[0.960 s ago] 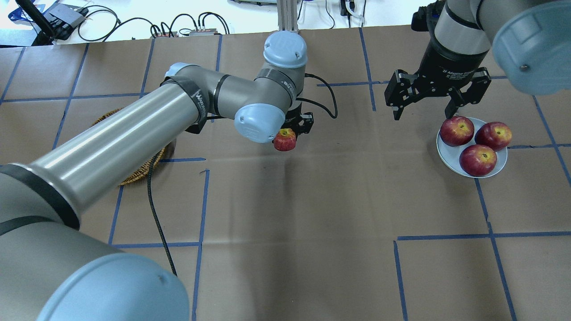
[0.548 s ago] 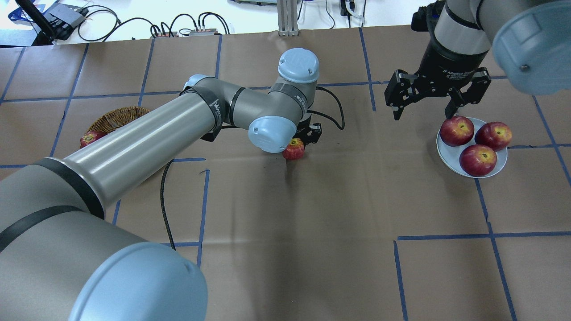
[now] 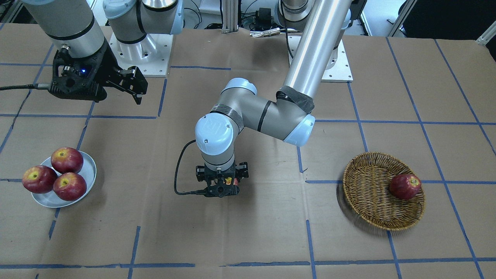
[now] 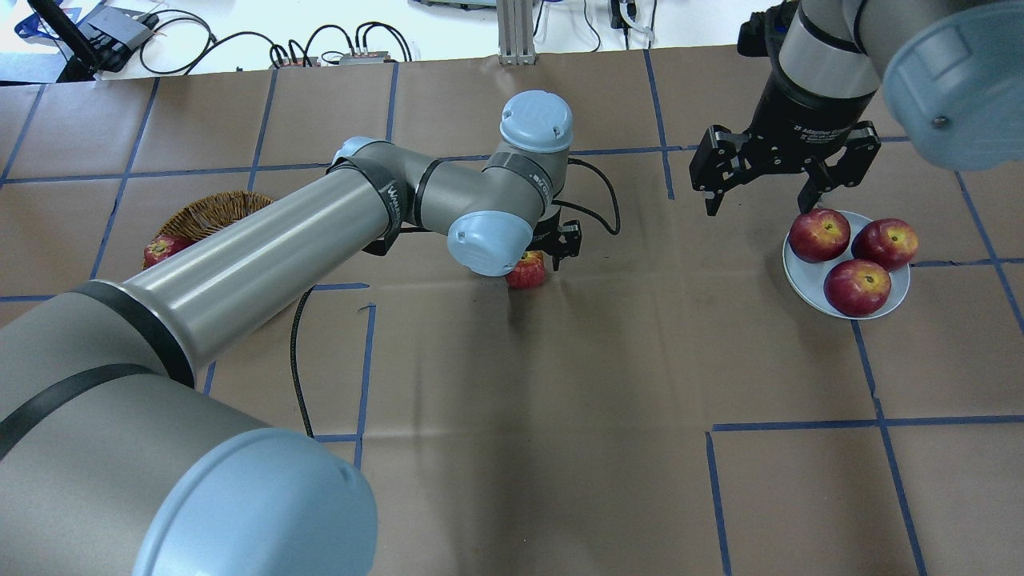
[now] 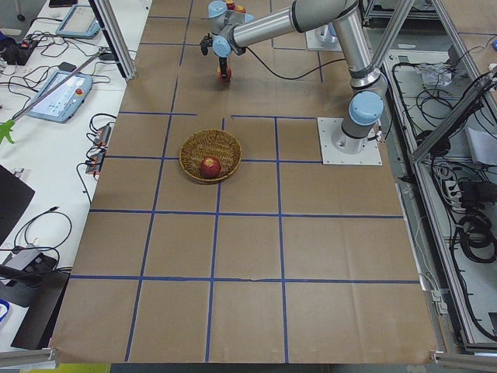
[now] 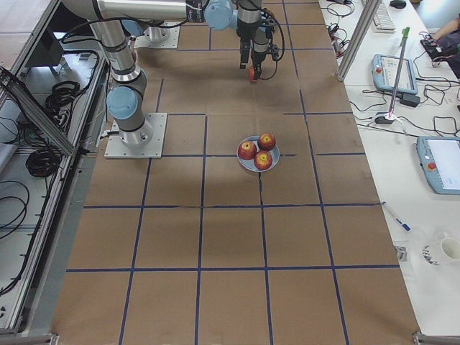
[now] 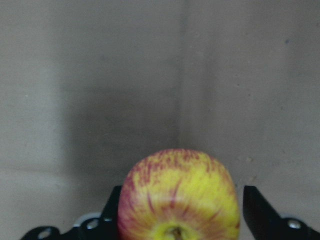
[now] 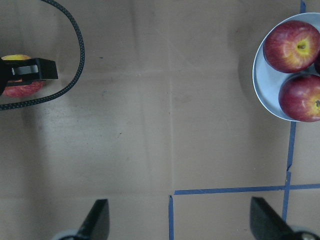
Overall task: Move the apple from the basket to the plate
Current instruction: 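Carry the striped apple toward the table center and set it down, then open and withdraw the left gripper while the right gripper approaches the apple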
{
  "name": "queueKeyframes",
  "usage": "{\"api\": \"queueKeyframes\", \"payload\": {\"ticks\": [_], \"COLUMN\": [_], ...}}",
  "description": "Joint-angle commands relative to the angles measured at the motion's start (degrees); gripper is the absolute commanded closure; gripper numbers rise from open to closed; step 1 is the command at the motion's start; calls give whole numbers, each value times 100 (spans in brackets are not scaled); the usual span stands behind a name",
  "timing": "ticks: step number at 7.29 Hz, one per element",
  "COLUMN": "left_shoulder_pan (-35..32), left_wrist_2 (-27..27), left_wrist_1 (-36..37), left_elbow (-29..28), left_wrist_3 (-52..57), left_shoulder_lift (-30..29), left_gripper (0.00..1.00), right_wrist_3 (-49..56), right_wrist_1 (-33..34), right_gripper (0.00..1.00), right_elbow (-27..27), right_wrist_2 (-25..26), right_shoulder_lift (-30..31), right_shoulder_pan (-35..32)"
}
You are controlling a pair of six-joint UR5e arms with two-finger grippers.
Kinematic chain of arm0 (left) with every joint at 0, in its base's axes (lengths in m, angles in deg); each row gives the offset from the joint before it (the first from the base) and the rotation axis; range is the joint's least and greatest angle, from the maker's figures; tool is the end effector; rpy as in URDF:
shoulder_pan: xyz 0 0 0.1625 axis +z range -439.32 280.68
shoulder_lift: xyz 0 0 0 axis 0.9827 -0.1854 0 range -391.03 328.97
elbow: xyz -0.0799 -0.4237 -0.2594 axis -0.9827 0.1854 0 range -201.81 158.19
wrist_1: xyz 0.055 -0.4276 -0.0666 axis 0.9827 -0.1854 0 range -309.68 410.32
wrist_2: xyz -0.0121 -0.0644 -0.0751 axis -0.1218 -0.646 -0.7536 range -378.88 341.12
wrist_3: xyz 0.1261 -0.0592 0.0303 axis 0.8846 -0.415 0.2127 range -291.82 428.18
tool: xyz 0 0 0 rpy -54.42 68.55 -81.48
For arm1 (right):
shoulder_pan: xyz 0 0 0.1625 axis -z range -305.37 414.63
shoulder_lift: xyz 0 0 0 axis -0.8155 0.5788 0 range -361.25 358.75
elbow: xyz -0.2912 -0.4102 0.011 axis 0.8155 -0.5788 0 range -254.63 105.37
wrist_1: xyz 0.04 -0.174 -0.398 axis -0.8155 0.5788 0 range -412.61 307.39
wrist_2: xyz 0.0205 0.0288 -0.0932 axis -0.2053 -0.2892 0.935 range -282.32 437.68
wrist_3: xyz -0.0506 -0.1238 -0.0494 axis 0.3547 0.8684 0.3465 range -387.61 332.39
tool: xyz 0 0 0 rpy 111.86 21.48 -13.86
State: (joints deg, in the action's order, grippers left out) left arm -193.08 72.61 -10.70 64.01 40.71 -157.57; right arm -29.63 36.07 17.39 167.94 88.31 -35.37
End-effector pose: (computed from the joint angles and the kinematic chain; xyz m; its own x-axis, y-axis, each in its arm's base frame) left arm -0.4175 -0.6265 0.1964 -0.9968 -0.0628 -0.0502 -0.0649 0.9971 0.0402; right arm 0.1328 -0.5088 0.4989 -0.9994 0.0348 0.0068 0.0352 0.9972 0.0658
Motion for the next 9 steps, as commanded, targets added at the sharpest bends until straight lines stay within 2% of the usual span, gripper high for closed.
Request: {"api": "queueKeyframes", "payload": {"ticks": [1, 3, 5, 7, 9], "left_shoulder_pan": [30, 291, 854, 1380, 2109], "left_wrist_2": [-140, -70, -26, -8, -43], "left_wrist_1": [-15, -381, -1730, -1984, -2053], "left_elbow": [-118, -188, -101, 293, 1099], "left_wrist_3": [49, 546, 1573, 2795, 3288], "left_shoulder_lift": [198, 1038, 2145, 3087, 3930], "left_gripper": [2, 2, 2, 1, 1], "right_wrist_3": [0, 0, 0, 0, -9], "right_wrist_1": [0, 0, 0, 0, 0], "right_gripper": [0, 0, 0, 0, 0], "right_elbow": [0, 0, 0, 0, -61], "right_wrist_2": [0, 0, 0, 0, 9], "right_shoulder_lift": [0, 0, 0, 0, -17], "right_shoulder_pan": [0, 0, 9, 0, 0]}}
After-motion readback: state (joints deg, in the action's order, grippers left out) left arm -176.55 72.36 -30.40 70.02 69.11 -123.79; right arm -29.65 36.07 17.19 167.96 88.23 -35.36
